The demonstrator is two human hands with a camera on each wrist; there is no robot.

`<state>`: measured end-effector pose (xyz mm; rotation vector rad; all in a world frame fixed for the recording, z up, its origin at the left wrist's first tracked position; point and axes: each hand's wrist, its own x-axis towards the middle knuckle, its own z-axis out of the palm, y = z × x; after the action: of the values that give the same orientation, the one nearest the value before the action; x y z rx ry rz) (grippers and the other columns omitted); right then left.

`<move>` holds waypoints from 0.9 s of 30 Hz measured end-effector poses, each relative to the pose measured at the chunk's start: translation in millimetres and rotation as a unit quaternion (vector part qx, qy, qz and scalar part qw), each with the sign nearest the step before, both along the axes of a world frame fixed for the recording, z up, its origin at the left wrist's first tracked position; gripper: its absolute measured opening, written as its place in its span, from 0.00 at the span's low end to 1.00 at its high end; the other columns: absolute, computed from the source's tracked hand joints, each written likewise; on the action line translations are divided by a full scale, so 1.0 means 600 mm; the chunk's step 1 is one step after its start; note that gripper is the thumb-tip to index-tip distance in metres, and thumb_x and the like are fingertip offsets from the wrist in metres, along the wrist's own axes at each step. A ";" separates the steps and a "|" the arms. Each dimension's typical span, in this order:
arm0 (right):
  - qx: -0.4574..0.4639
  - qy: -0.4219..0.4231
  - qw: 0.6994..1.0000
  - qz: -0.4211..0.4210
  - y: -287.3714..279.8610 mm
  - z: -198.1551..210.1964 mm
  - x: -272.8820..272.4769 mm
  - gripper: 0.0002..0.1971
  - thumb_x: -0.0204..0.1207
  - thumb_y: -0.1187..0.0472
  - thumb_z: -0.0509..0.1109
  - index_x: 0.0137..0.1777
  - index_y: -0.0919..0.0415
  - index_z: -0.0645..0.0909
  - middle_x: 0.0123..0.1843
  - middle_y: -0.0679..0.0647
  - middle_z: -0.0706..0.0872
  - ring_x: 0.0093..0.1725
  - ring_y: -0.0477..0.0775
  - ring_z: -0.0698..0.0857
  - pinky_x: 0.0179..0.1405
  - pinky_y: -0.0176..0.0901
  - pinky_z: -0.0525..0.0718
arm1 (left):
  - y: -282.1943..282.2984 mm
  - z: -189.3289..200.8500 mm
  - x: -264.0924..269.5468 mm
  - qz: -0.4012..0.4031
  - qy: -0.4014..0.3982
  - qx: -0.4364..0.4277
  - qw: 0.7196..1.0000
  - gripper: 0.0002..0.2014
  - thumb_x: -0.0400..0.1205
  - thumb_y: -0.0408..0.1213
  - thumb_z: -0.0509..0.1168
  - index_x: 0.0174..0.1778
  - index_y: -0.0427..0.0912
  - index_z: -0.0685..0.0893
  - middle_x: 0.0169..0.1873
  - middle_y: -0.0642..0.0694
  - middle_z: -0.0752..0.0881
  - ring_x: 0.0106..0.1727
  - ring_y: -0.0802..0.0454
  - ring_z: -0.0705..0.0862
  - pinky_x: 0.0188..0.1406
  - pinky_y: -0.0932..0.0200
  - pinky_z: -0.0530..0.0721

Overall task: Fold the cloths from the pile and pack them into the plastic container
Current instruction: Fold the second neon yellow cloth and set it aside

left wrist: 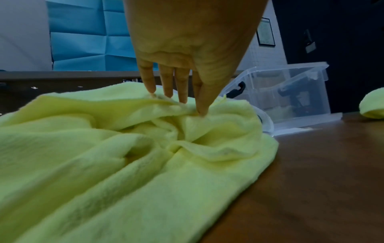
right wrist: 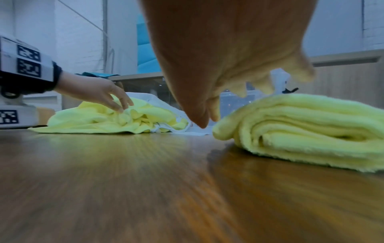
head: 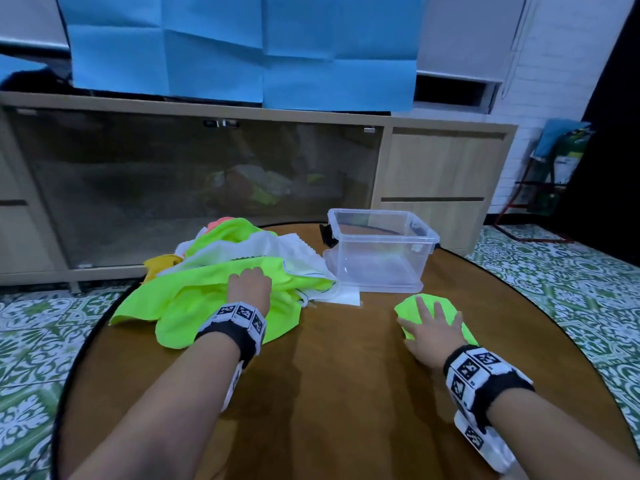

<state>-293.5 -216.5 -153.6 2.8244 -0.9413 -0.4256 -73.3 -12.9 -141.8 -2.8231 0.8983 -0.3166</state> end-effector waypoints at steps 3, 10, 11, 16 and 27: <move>-0.028 -0.053 0.996 0.070 0.022 0.011 0.007 0.25 0.86 0.49 0.50 0.82 0.45 0.55 0.85 0.56 0.40 0.84 0.62 0.45 0.80 0.65 0.46 | 0.010 -0.013 0.009 -0.029 -0.042 -0.014 0.999 0.18 0.82 0.31 0.56 0.64 0.48 0.81 0.69 0.49 0.74 0.73 0.48 0.70 0.66 0.51 0.71; -0.024 -0.170 0.971 0.168 0.076 0.029 0.035 0.22 0.84 0.54 0.54 0.77 0.54 0.66 0.80 0.54 0.62 0.75 0.58 0.67 0.72 0.51 0.67 | 0.029 0.003 0.007 -0.061 0.050 -0.283 0.956 0.14 0.83 0.33 0.59 0.59 0.43 0.87 0.60 0.46 0.86 0.59 0.42 0.83 0.54 0.54 0.79; -0.010 -0.194 0.966 0.173 0.083 0.037 0.039 0.21 0.84 0.56 0.55 0.75 0.55 0.67 0.77 0.54 0.65 0.72 0.58 0.70 0.68 0.50 0.71 | 0.031 0.013 0.002 -0.060 0.074 -0.313 0.945 0.13 0.83 0.34 0.60 0.57 0.43 0.88 0.58 0.46 0.86 0.57 0.43 0.84 0.50 0.55 0.80; 0.087 -0.307 0.936 0.150 0.119 0.070 0.062 0.19 0.82 0.58 0.58 0.73 0.52 0.69 0.68 0.50 0.76 0.62 0.58 0.81 0.56 0.51 0.80 | 0.035 0.035 -0.017 -0.093 0.220 -0.258 0.936 0.21 0.76 0.31 0.67 0.67 0.46 0.80 0.39 0.51 0.86 0.46 0.49 0.85 0.44 0.55 0.83; 0.212 -0.271 0.930 0.125 0.167 0.063 0.096 0.30 0.76 0.51 0.70 0.78 0.49 0.65 0.70 0.55 0.70 0.68 0.56 0.76 0.63 0.49 0.77 | 0.034 0.075 -0.086 -0.156 0.272 -0.242 0.918 0.08 0.80 0.35 0.68 0.53 0.38 0.86 0.42 0.49 0.81 0.46 0.52 0.79 0.42 0.61 0.74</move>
<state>-235.9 -116.4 -115.5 3.4953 -0.5858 0.2356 -124.9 7.7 -96.7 -3.2780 1.5845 0.2793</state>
